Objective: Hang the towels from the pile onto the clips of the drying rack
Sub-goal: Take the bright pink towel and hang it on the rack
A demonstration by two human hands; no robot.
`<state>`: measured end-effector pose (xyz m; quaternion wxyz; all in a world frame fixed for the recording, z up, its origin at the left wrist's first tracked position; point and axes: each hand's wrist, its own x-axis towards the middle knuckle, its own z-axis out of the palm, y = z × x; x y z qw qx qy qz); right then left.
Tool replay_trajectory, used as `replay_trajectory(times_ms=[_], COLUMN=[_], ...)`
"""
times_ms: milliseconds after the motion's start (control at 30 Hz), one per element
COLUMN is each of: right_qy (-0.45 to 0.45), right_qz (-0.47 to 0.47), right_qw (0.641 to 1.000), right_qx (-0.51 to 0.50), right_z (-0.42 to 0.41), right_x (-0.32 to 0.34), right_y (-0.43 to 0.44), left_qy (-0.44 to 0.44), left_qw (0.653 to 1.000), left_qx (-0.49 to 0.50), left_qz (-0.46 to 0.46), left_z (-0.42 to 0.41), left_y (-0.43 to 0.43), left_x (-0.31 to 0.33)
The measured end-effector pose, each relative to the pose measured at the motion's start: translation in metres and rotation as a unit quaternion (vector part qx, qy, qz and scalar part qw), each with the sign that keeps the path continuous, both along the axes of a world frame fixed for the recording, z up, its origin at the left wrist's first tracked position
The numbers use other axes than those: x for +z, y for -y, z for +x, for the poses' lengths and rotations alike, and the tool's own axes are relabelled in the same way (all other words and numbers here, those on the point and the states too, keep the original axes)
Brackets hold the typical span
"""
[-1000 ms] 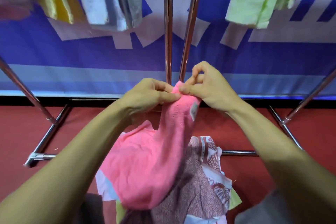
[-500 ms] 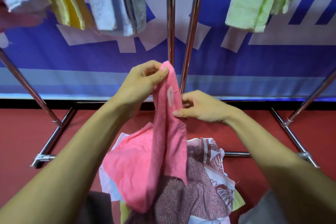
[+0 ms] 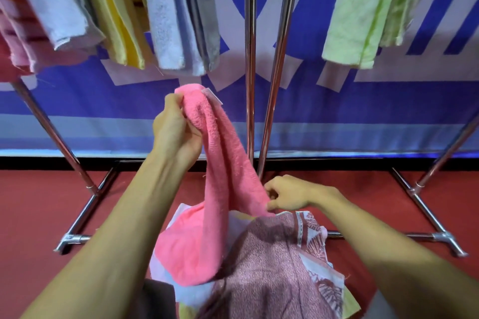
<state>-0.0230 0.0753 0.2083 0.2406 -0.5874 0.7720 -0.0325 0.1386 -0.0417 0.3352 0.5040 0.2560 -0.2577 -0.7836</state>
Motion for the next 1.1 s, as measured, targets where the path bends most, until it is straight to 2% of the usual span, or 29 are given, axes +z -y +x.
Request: replay_trajectory(times_ms=[100,133,200,267,333,400,433,467,533,600,667,733,933,1100], right_qy=[0.005,0.055,0.239,0.424,0.553,0.628,0.652,0.663,0.641,0.607,0.582,0.573,0.611,0.624], right_qz=[0.038,0.051,0.059,-0.032,-0.2,-0.315,-0.333,-0.33,-0.303,-0.277,-0.247,-0.219,-0.21,-0.212], right_qw=[0.999,0.997,0.968,0.899,0.79,0.673,0.633,0.619,0.652,0.694,0.729,0.745,0.703,0.681], right_qx=[0.018,0.001,-0.053,-0.107,-0.173,-0.232,-0.251,-0.262,-0.268,-0.27,-0.261,-0.26,-0.297,-0.318], right_z=[0.001,0.001,-0.001,-0.003,-0.006,-0.009,-0.01,-0.01,-0.006,0.002,0.01,0.015,0.012,0.01], right_x=[0.001,0.005,0.021,0.044,0.067,0.082,0.086,0.088,0.09,0.089,0.089,0.088,0.084,0.079], right_y=[-0.002,-0.003,-0.009,-0.014,-0.018,-0.022,-0.023,-0.024,-0.026,-0.026,-0.026,-0.025,-0.024,-0.023], left_qy=[0.024,0.05,0.124,0.203,0.266,0.32,0.352,0.384,0.438,0.45,0.437,0.413,0.345,0.33], left_qw=[0.999,0.997,0.988,0.973,0.956,0.925,0.901,0.871,0.802,0.751,0.743,0.756,0.775,0.731], left_qx=[0.035,0.054,0.086,0.09,0.076,0.071,0.077,0.087,0.105,0.095,0.065,0.03,-0.086,-0.103], left_qz=[-0.003,-0.013,-0.036,-0.057,-0.101,-0.19,-0.243,-0.293,-0.393,-0.474,-0.503,-0.506,-0.523,-0.588], left_z=[0.001,0.002,0.003,0.002,-0.002,-0.008,-0.01,-0.013,-0.015,-0.018,-0.021,-0.022,-0.021,-0.017], left_y=[0.007,0.011,0.017,0.02,0.022,0.02,0.018,0.013,-0.001,-0.018,-0.03,-0.035,-0.04,-0.044], left_x=[-0.004,-0.006,-0.012,-0.02,-0.029,-0.037,-0.039,-0.04,-0.04,-0.041,-0.045,-0.046,-0.048,-0.046])
